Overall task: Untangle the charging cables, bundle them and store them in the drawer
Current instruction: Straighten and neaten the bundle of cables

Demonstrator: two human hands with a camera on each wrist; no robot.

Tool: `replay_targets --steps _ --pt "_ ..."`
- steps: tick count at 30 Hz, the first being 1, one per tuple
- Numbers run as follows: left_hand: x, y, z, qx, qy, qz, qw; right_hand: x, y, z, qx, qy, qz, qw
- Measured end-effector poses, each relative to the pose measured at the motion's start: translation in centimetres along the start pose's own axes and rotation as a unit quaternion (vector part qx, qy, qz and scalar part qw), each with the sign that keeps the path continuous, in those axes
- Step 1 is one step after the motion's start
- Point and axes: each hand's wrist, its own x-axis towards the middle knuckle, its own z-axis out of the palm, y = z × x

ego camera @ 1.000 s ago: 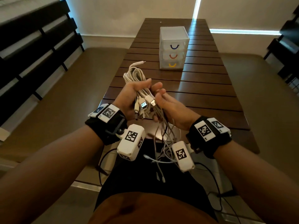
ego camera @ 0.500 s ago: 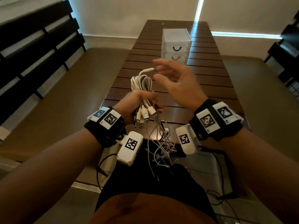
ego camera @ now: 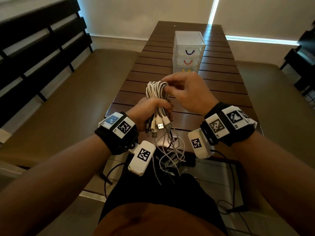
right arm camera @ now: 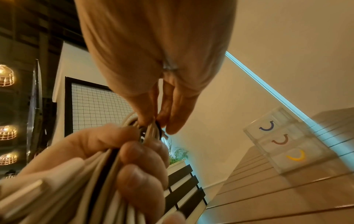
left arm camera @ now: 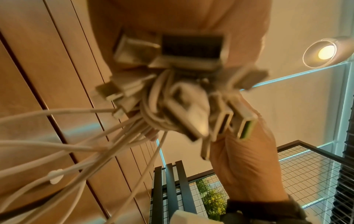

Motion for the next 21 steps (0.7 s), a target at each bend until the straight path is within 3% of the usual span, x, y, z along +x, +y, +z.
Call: replay_targets --steps 6,11,16,21 --pt "0.1 -0.3 0.3 0.014 -0.021 0.007 1.0 -0.1 0.2 0.2 -0.075 0.014 -0.015 0.997" --pt "0.0 0.1 0.1 0.012 -0.014 -0.023 1.0 -0.3 0.3 0.3 0.01 0.038 0.004 0.999" --pt "0.0 0.1 0.3 -0.006 -0.013 -0.022 1.0 -0.3 1.0 0.9 -0.077 0.065 -0.017 0.995" --pt "0.0 0.0 0.5 -0.006 -0.021 -0.025 0.999 -0.8 1.1 1.7 -0.038 0.086 0.009 0.996"
